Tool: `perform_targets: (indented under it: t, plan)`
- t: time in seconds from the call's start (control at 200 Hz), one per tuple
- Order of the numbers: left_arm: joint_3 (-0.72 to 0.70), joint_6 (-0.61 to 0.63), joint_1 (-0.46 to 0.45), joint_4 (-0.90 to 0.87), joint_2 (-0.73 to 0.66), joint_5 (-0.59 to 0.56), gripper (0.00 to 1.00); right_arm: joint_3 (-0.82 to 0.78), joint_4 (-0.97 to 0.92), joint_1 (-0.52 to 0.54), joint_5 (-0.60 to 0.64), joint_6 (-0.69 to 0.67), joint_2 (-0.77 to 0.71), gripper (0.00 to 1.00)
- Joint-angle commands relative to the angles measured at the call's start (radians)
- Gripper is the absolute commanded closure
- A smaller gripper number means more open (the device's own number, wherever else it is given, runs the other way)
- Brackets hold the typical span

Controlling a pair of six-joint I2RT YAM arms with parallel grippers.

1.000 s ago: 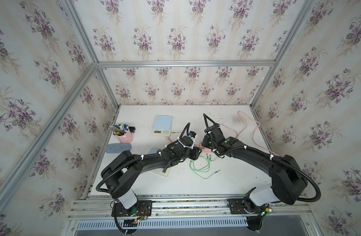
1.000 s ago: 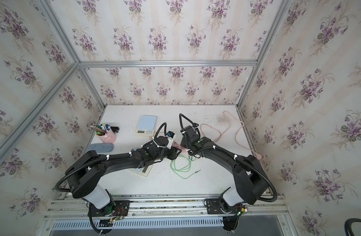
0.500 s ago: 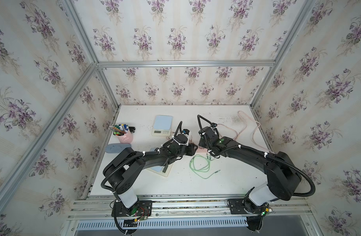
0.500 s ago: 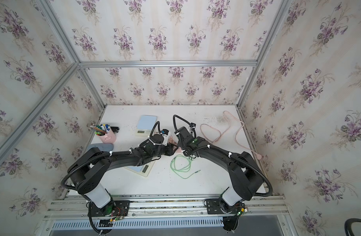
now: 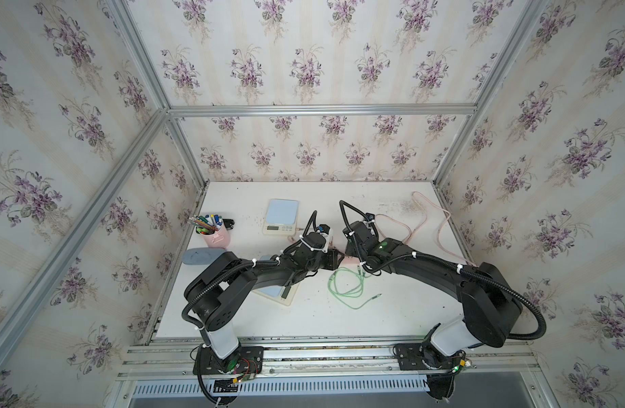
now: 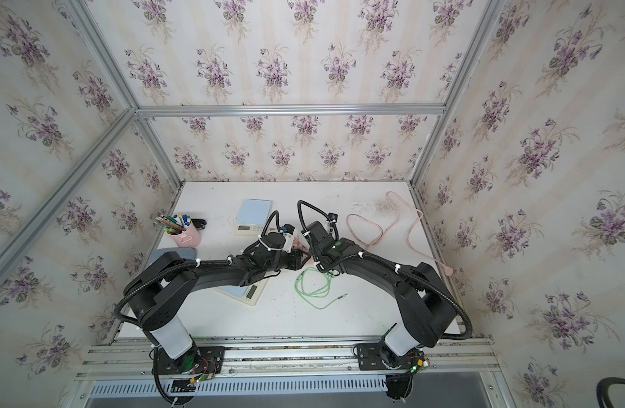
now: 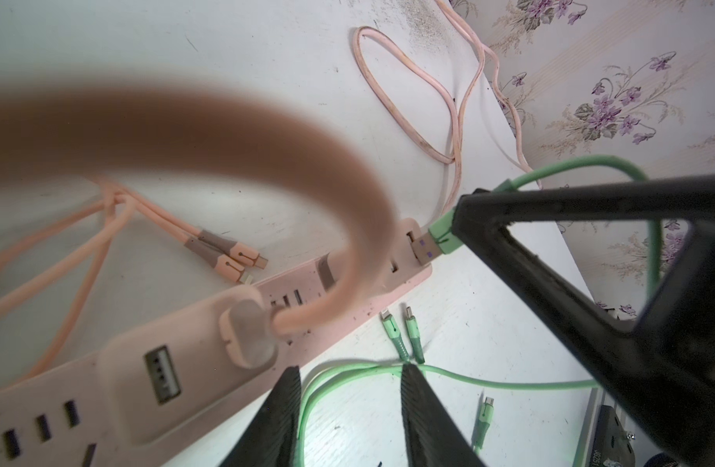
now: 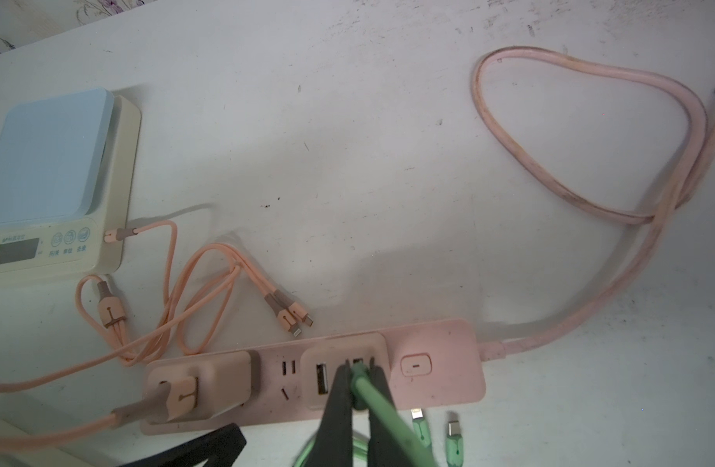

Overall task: Charge the electronic scale
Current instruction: Insert the charging cable into the plug.

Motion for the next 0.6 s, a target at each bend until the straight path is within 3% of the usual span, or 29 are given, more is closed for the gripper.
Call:
perform_targets:
  t: [0.0, 0.594]
  plan:
    - [0.005, -0.016, 0.001, 0.047, 0.005, 0.008, 0.57, 0.001, 0.025, 0.000, 0.028, -0.021, 0.015, 1.00]
    - [-0.005, -0.054, 0.003, 0.089, 0.041, 0.042, 0.58, -0.181, 0.125, 0.051, -0.045, -0.060, -0.029, 1.00]
